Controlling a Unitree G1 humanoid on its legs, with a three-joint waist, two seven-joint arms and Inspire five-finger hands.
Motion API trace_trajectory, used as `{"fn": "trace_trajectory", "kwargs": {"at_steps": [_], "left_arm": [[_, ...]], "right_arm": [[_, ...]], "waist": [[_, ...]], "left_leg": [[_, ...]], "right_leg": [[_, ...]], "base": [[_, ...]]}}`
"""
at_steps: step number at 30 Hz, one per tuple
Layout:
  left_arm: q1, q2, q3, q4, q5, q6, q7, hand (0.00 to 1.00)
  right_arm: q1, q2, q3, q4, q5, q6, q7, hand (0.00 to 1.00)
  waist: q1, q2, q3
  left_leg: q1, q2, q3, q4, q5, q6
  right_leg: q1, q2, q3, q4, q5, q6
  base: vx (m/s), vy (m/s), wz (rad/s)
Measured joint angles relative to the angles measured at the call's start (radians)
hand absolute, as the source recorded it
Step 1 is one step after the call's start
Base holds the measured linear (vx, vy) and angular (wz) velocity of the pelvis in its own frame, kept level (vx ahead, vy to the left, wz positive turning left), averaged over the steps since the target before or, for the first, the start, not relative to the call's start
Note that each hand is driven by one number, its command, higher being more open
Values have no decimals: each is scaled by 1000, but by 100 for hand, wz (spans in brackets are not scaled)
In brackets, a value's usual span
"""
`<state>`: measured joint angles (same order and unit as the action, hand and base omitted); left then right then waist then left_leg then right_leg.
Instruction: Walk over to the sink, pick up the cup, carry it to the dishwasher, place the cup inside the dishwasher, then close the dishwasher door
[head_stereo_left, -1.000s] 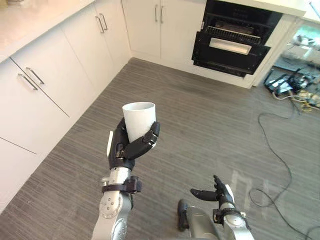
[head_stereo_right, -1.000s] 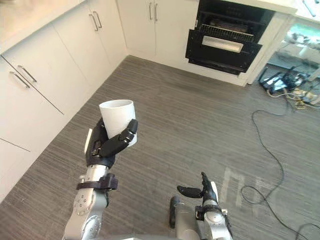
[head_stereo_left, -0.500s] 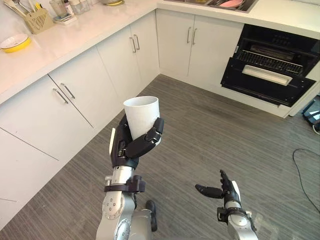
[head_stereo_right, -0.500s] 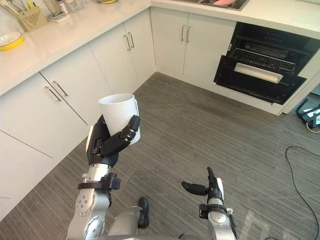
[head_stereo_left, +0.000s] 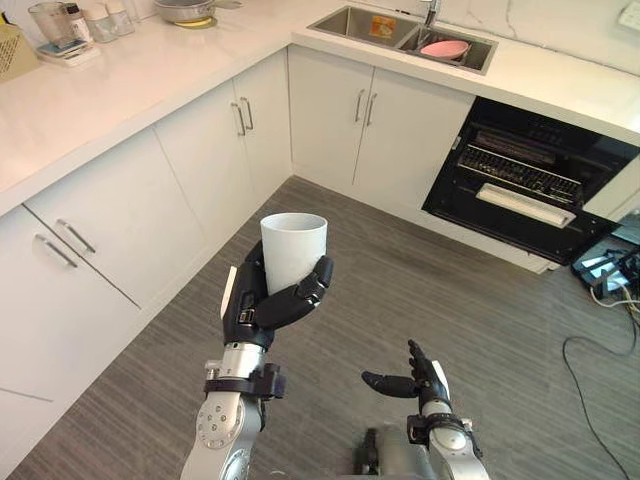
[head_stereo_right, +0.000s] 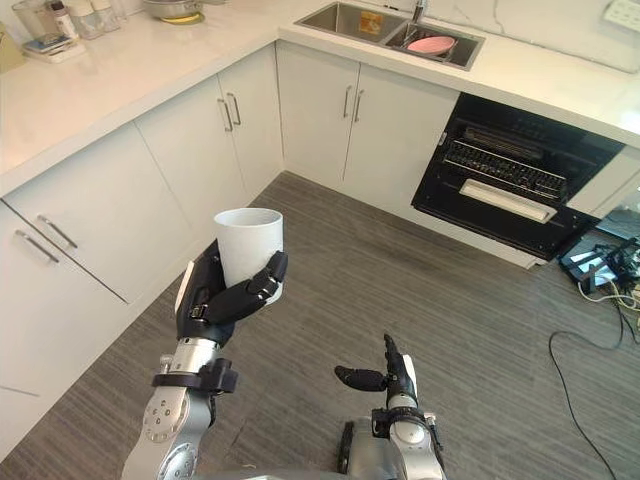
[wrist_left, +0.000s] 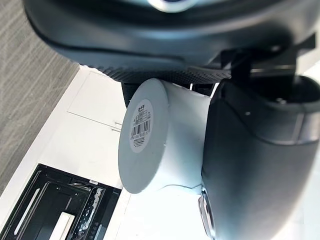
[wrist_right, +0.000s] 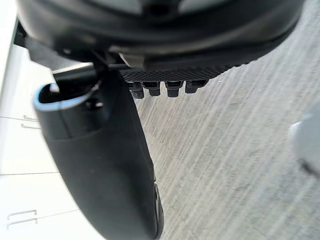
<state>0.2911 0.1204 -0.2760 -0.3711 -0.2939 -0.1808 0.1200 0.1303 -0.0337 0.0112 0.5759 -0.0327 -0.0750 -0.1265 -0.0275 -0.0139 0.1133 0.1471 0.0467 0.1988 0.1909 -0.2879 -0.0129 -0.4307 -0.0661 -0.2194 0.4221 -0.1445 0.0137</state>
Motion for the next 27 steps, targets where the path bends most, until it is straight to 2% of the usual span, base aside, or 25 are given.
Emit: {"fn": "trace_trajectory", "kwargs": {"at_steps": [1, 2, 3, 4, 6, 7, 8, 9, 10, 12, 14, 15, 16, 17, 18, 19, 20, 21, 22, 23, 24, 25, 26, 27], "left_arm": [[1, 3, -1, 16, 0, -1, 0, 0], [-4, -4, -6, 41, 0, -2, -1, 0], [-1, -40, -9, 78, 0, 15, 0, 0], [1, -48, -8, 79, 0, 19, 0, 0], [3, -75, -5, 80, 0, 23, -1, 0], [7, -82, -6, 72, 0, 23, -3, 0], [10, -83, -5, 66, -1, 23, -5, 0], [13, -89, -7, 57, -2, 23, -14, 0], [15, -93, -5, 52, -2, 19, -17, 0], [15, -94, -1, 52, -2, 19, -17, 0], [17, -95, 11, 54, -2, 19, -18, 0], [17, -98, 21, 56, -2, 19, -18, 0], [19, -99, 36, 57, -2, 19, -18, 0], [19, -99, 41, 57, -2, 19, -15, 0], [24, -100, 53, 57, -2, 19, -13, 0], [23, -98, 58, 57, -2, 19, -11, 0], [13, -88, 74, 58, -2, 19, -8, 0], [8, -79, 72, 58, -2, 19, -4, 0], [10, -73, 68, 58, -2, 20, -2, 0], [13, -59, 56, 59, -2, 23, 1, 0], [14, -37, 39, 61, -2, 25, 3, 0], [14, -25, 30, 61, -2, 25, 5, 0], [15, -13, 21, 61, -1, 25, 5, 0], [16, -14, 16, 58, -1, 24, 6, 0]], "right_arm": [[16, -3, 5, 0, 0, 0, -1, 100], [19, -14, 5, 4, 0, 0, -1, 100], [17, -42, 3, 1, 0, 15, -2, 100], [19, -45, 4, -5, 0, 15, -1, 100], [43, -40, 17, -48, 5, 15, -3, 100], [53, -39, 18, -72, 9, 15, -5, 100], [63, -38, 17, -94, 10, 15, -7, 100], [76, -38, 16, -129, 12, 11, -12, 100], [72, -40, 14, -137, 12, 3, -15, 100], [57, -50, 14, -120, 13, -2, -17, 100], [36, -54, 14, -84, 14, -3, -17, 100], [29, -57, 13, -64, 14, -3, -18, 100], [25, -62, 12, -43, 17, -3, -18, 100], [24, -66, 11, -33, 19, -3, -18, 100], [25, -71, 10, -12, 22, -2, -19, 100], [23, -70, 10, -6, 22, -2, -20, 100], [9, -56, 14, 5, 28, 4, -21, 100], [3, -47, 15, 4, 31, 5, -20, 100], [1, -42, 15, 4, 31, 5, -20, 100], [-5, -31, 14, 2, 30, 4, -21, 100], [-6, -22, 14, 1, 29, 4, -20, 100], [-5, -17, 14, -1, 29, 4, -18, 100], [-1, -7, 15, -4, 27, 5, -14, 100], [2, 4, 19, -4, 18, 5, -9, 100]], "waist": [[-7, -37, -22], [-13, -20, -22], [-15, 43, -24], [-14, 50, -22], [13, 64, -15], [20, 63, -14], [24, 62, -14], [37, 61, -13], [46, 55, -12], [59, 59, -17], [65, 55, -18], [65, 53, -17], [67, 53, -17], [69, 52, -16], [84, 51, -18], [88, 54, -19], [81, 34, -13], [83, 17, -10], [85, 8, -11], [85, -3, -6], [83, -12, -6], [79, -15, -7], [64, -16, -7], [57, -14, -7]], "left_leg": [[30, -22, -22, 0, -24, -33], [52, -11, -34, 2, -34, -36], [50, 55, -54, 95, -50, -52], [24, 74, -54, 170, -44, -61], [-120, 166, -66, 605, 45, -130], [-174, 197, -55, 731, 46, -132], [-210, 215, -44, 790, 40, -120], [-268, 241, -13, 843, 21, -94], [-325, 253, 12, 830, 0, -63], [-397, 232, 3, 715, -27, -26], [-442, 171, -32, 500, -25, -32], [-465, 119, -78, 353, -2, -40], [-477, 72, -118, 221, 49, -46], [-478, 56, -129, 181, 91, -49], [-447, 35, -132, 138, 216, -42], [-438, 30, -127, 140, 269, -6], [-449, 17, -101, 204, 217, 17], [-458, 17, -77, 252, 163, 27], [-453, 17, -61, 264, 136, 30], [-424, 15, -36, 270, 98, 40], [-378, 9, -8, 251, 73, 48], [-350, 4, 4, 237, 64, 53], [-289, -7, 19, 212, 42, 59], [-222, -7, 41, 189, 19, 62]], "right_leg": [[6, -8, 18, -67, 162, -63], [15, -7, 15, -35, 163, -63], [59, 33, -32, -18, 104, -71], [83, 45, -39, -20, 88, -79], [211, 98, -40, -84, 55, -102], [272, 114, -34, -130, 52, -106], [311, 121, -31, -161, 50, -109], [374, 127, -15, -206, 41, -111], [419, 128, 5, -235, 18, -118], [461, 121, 32, -257, -2, -109], [488, 99, 57, -268, -22, -91], [502, 78, 71, -271, -39, -73], [516, 56, 89, -271, -54, -49], [524, 47, 98, -270, -54, -27], [543, 31, 139, -272, -74, 6], [551, 24, 157, -273, -83, 20], [558, -5, 172, -273, -94, 32], [557, -18, 198, -268, -93, 36], [552, -25, 213, -252, -95, 40], [527, -38, 231, -164, -106, 59], [458, -56, 239, 8, -113, 99], [414, -69, 241, 114, -111, 114], [345, -88, 230, 303, -110, 121], [291, -100, 208, 418, -115, 114]], "base": [[509, -140, 50], [741, -197, 55], [610, -165, 32], [577, -166, 19], [578, -179, -10], [502, -134, -16], [353, -74, -13], [375, -64, -20], [437, -60, -27], [310, 33, -35], [328, 138, -35], [449, 230, -33], [401, 222, -32], [434, 259, -59], [366, 230, -62], [559, 357, -70], [541, 352, -53], [443, 286, -50], [397, 280, -60], [355, 273, -65], [422, 316, -61], [324, 218, -48], [324, 185, -42], [319, 167, -41]]}}
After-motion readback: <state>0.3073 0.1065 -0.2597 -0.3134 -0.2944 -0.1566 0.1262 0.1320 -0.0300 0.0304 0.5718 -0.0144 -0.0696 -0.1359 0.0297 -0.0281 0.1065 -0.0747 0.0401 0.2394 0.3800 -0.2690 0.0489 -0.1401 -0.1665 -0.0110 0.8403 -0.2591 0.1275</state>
